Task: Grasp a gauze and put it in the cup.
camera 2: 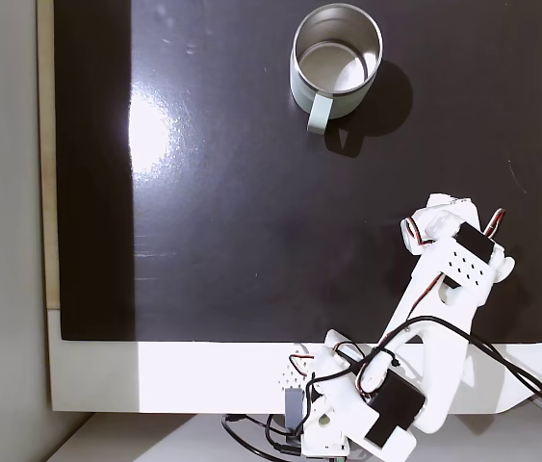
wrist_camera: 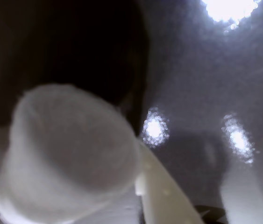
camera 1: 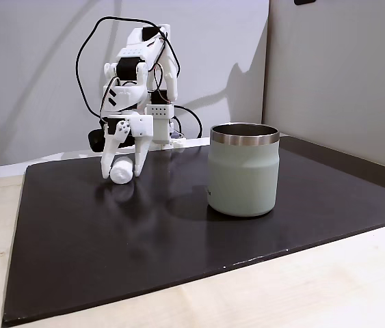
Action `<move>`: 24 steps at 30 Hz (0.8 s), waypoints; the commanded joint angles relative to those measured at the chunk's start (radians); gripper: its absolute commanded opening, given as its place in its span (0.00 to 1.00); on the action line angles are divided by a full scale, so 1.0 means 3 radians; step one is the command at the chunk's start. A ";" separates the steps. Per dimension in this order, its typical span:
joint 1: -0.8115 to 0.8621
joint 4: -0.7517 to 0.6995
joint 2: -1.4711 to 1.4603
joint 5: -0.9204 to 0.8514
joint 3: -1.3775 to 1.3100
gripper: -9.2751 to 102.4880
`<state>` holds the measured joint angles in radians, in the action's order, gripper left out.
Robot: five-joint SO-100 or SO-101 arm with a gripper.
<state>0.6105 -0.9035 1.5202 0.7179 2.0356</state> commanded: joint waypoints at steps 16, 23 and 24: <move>0.0123 -0.0138 0.0133 0.0036 -0.0133 0.09; 0.0087 -0.0839 0.0322 0.0112 -0.0614 0.08; 0.0092 -0.0936 0.0378 0.0112 -0.0690 0.08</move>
<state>0.6443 -1.1060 1.5570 0.7455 1.9221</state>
